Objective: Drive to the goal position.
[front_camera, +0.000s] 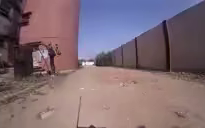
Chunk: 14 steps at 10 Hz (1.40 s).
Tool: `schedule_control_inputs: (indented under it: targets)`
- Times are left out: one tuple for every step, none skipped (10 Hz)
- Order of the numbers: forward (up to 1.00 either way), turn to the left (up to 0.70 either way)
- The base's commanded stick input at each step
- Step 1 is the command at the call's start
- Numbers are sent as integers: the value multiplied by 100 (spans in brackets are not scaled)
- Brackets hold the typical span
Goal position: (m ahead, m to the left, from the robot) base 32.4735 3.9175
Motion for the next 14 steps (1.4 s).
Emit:
schedule_control_inputs:
  targets:
    - [100, 0]
    - [100, 0]
    - [100, 0]
    - [100, 0]
    - [100, 0]
    - [100, 0]
    - [100, 0]
    - [100, 0]
    - [100, 0]
    - [100, 0]
    - [100, 0]
    - [100, 0]
    - [100, 0]
    - [100, 0]
